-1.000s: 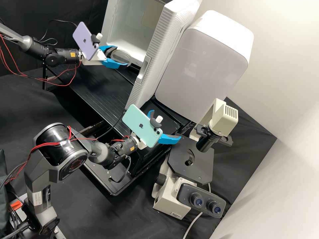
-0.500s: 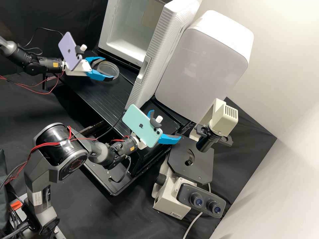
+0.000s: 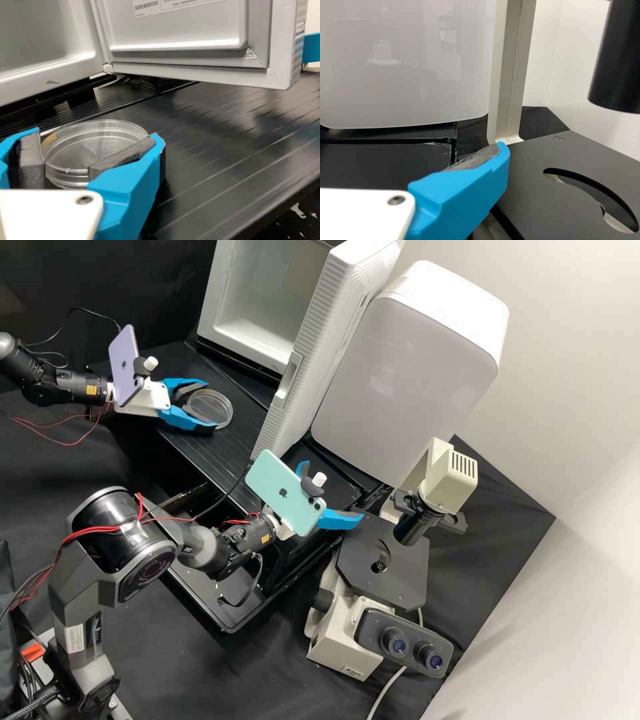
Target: Take the petri dish out of the incubator
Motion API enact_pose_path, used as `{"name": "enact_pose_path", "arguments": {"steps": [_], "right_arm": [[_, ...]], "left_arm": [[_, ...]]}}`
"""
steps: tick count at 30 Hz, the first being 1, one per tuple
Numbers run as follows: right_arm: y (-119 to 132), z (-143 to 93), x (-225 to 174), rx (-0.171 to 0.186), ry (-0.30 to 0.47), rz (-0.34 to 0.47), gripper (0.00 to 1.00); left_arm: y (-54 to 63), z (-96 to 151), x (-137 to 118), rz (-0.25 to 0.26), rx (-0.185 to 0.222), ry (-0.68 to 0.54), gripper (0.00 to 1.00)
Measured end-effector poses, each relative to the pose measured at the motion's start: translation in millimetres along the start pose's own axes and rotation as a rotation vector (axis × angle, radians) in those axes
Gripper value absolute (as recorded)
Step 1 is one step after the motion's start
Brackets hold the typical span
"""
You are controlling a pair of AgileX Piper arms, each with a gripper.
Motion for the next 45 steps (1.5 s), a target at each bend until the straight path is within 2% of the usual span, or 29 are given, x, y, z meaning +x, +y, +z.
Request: {"name": "enact_pose_path", "arguments": {"steps": [5, 15, 16, 25, 31, 35, 42, 45], "right_arm": [[0.0, 0.0, 0.0, 0.000, 0.000, 0.000, 1.00], [0.0, 0.0, 0.0, 0.000, 0.000, 0.000, 1.00], [0.0, 0.0, 0.0, 0.000, 0.000, 0.000, 1.00], [0.0, 0.0, 0.0, 0.000, 0.000, 0.000, 1.00], [0.0, 0.0, 0.0, 0.000, 0.000, 0.000, 1.00], [0.0, 0.0, 0.0, 0.000, 0.000, 0.000, 1.00], [0.0, 0.0, 0.0, 0.000, 0.000, 0.000, 1.00], [0.0, 0.0, 0.0, 0.000, 0.000, 0.000, 1.00]], "left_arm": [[-2.8, -0.3, -2.4, 0.004, -0.037, 0.000, 0.00], [-3.4, -0.4, -2.4, 0.005, -0.056, 0.000, 0.00], [-3.4, -0.4, -2.4, 0.005, -0.057, 0.000, 1.00], [-3.4, -0.4, -2.4, 0.005, -0.049, 0.000, 1.00], [-1.8, 7.3, -4.0, 0.039, 0.065, -0.008, 1.00], [0.3, 12.3, -5.8, 0.090, 0.107, -0.009, 1.00], [2.5, 17.2, -12.3, 0.164, 0.124, -0.021, 1.00], [3.0, 17.5, -15.5, 0.203, 0.093, -0.040, 1.00]]}}
